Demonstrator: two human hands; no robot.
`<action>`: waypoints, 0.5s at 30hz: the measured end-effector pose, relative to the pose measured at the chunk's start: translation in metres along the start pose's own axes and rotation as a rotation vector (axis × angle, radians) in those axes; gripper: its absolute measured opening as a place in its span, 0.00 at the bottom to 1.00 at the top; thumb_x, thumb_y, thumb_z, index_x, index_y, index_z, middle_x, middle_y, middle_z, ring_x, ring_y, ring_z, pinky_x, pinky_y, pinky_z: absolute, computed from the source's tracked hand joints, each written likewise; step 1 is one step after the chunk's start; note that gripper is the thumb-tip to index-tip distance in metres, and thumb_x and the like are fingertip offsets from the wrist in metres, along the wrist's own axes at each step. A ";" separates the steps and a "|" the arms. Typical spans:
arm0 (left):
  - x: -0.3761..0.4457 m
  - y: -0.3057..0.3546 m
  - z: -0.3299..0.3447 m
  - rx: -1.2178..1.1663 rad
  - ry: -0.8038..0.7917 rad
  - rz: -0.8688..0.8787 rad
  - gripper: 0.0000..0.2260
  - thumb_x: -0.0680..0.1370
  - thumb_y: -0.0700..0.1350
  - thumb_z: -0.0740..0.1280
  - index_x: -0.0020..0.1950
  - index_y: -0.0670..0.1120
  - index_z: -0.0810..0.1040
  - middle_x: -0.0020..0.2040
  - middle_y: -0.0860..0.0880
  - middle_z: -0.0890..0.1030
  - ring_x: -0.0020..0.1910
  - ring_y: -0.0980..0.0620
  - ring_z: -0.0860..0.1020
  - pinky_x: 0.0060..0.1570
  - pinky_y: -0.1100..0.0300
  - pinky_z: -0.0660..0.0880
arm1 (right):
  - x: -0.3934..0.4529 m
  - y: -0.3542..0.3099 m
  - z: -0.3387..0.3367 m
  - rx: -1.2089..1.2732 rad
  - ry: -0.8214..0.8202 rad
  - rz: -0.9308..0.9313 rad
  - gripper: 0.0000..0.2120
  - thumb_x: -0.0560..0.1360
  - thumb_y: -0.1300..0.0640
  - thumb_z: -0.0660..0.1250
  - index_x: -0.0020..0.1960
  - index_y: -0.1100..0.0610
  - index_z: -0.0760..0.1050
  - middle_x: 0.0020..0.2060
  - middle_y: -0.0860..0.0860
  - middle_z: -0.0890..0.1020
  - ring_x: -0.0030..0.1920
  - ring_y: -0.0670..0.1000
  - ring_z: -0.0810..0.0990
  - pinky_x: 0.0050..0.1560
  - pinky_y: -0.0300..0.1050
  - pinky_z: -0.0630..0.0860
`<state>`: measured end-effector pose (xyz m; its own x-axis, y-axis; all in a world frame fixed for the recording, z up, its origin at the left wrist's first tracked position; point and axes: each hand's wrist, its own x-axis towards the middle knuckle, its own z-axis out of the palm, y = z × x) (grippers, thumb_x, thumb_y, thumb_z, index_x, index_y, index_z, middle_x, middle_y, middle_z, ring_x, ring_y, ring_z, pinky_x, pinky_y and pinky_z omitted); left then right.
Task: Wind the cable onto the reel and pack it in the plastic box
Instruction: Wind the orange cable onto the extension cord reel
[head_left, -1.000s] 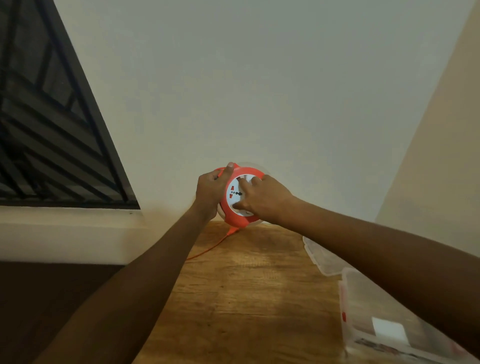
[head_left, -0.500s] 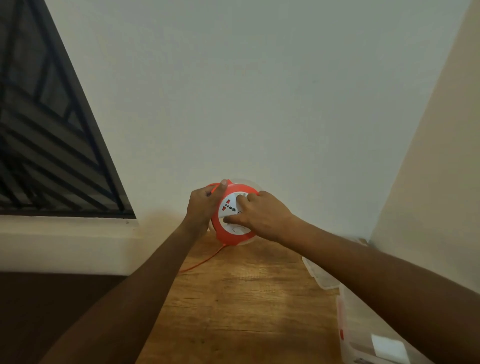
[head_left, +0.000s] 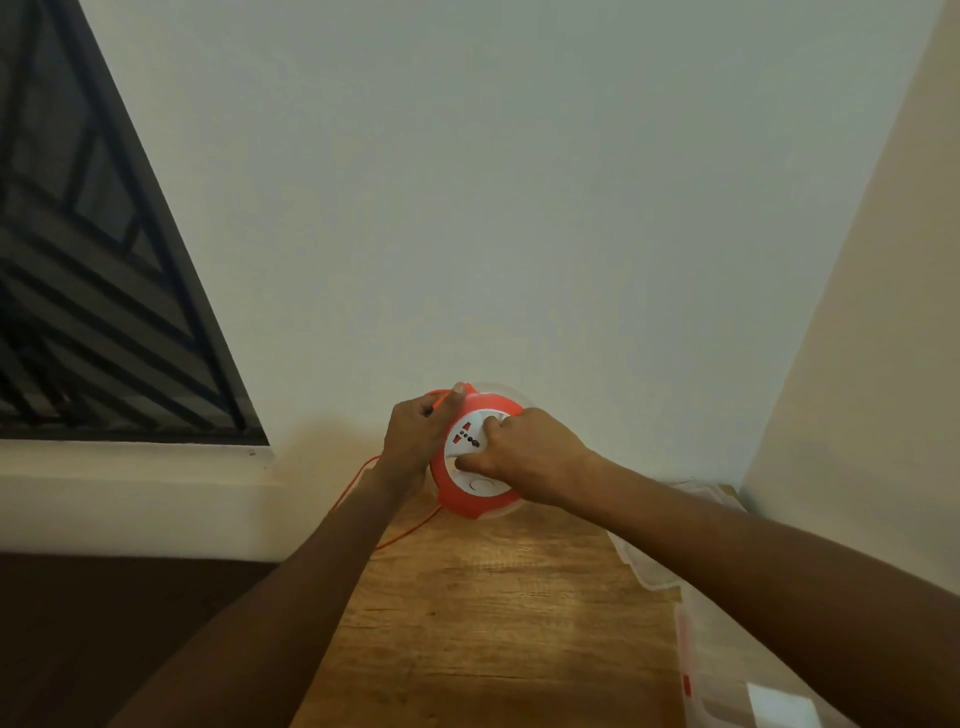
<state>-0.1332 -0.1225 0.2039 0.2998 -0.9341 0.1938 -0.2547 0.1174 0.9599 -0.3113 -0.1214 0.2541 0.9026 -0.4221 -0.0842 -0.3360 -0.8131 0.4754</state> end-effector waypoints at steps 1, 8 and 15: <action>0.000 0.000 0.001 -0.003 0.010 0.003 0.22 0.74 0.67 0.64 0.55 0.53 0.84 0.49 0.50 0.89 0.43 0.48 0.88 0.47 0.49 0.86 | 0.002 0.000 0.004 -0.009 0.038 0.034 0.22 0.78 0.53 0.66 0.71 0.52 0.69 0.58 0.62 0.77 0.54 0.65 0.80 0.46 0.59 0.78; -0.001 0.000 0.010 -0.071 0.123 0.007 0.22 0.75 0.67 0.64 0.57 0.53 0.84 0.53 0.48 0.88 0.48 0.47 0.87 0.50 0.48 0.86 | 0.003 -0.002 0.037 0.037 0.244 0.238 0.42 0.70 0.50 0.77 0.77 0.46 0.58 0.64 0.64 0.75 0.53 0.65 0.82 0.47 0.58 0.81; -0.004 0.011 0.037 -0.177 0.382 -0.052 0.15 0.80 0.60 0.67 0.39 0.53 0.82 0.39 0.53 0.86 0.42 0.51 0.86 0.38 0.57 0.84 | 0.023 -0.017 0.035 0.372 0.482 0.773 0.32 0.77 0.38 0.57 0.75 0.54 0.60 0.51 0.56 0.85 0.42 0.57 0.85 0.39 0.49 0.79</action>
<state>-0.1711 -0.1302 0.2062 0.6356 -0.7523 0.1735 -0.0787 0.1604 0.9839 -0.2948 -0.1314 0.2134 0.3839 -0.7494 0.5395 -0.8689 -0.4908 -0.0635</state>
